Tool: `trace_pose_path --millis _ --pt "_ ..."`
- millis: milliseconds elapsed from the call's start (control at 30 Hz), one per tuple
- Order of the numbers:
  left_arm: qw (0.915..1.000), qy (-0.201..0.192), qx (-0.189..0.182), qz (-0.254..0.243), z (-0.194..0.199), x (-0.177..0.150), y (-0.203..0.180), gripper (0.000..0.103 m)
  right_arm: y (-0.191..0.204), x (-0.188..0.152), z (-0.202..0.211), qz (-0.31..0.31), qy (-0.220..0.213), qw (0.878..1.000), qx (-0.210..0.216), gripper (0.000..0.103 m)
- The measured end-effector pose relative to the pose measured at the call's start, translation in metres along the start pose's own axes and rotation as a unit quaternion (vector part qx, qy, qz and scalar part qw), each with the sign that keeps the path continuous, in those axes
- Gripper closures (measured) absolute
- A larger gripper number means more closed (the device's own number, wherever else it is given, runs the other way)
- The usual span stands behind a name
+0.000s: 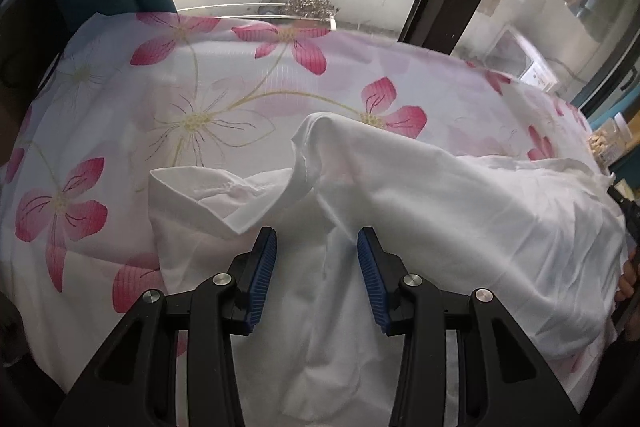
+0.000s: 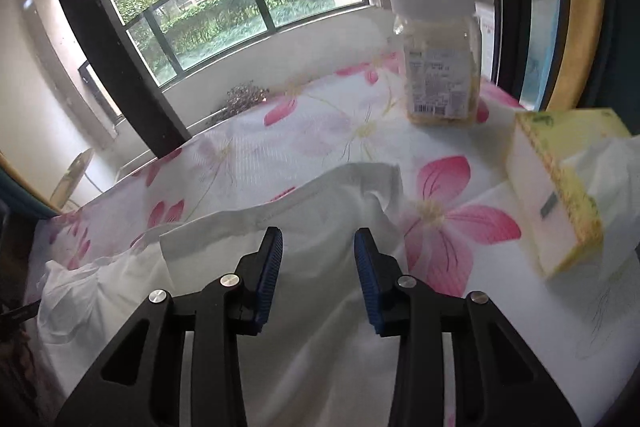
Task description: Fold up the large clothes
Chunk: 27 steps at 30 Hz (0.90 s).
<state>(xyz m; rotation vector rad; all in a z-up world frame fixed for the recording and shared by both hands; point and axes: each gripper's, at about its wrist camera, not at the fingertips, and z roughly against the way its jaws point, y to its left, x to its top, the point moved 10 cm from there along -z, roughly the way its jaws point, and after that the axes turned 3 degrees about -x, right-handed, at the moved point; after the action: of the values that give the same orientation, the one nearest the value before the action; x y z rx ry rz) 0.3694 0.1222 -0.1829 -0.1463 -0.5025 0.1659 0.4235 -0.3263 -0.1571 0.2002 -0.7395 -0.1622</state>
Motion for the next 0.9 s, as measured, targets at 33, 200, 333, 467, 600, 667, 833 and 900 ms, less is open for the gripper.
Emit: trace_pose_path --millis 33,200,333,467,600,667,833,900 --pt "1.0000 0.000 0.002 0.000 0.000 0.000 -0.001 0.058 0.000 0.000 -0.001 0.000 0.000 1.000 0.001 0.066" --pt "0.9995 -0.027 -0.016 -0.003 0.016 0.011 -0.019 0.058 -0.007 -0.001 0.006 -0.005 -0.008 1.000 -0.011 0.066" --pt "0.9984 -0.047 -0.031 -0.006 0.030 0.017 -0.034 0.058 -0.009 0.000 0.007 -0.005 -0.008 1.000 -0.010 0.065" --pt "0.9966 -0.057 -0.058 -0.011 0.039 0.017 -0.048 0.058 -0.002 -0.003 0.012 0.011 -0.004 1.000 -0.001 0.062" --pt "0.9935 -0.060 -0.096 -0.018 0.042 0.018 -0.068 0.058 -0.004 -0.001 0.018 0.009 -0.006 1.000 0.001 0.058" --pt "0.9911 -0.067 -0.110 -0.031 0.048 0.016 -0.080 0.058 -0.012 0.002 0.025 0.001 -0.011 1.000 -0.003 0.058" --pt "0.9888 -0.072 -0.121 -0.050 0.051 0.005 -0.090 0.058 -0.029 0.011 0.041 -0.010 -0.026 1.000 -0.012 0.058" --pt "0.9891 -0.071 -0.121 -0.047 0.048 0.000 -0.086 0.058 -0.028 0.012 0.042 -0.009 -0.025 1.000 -0.003 0.058"
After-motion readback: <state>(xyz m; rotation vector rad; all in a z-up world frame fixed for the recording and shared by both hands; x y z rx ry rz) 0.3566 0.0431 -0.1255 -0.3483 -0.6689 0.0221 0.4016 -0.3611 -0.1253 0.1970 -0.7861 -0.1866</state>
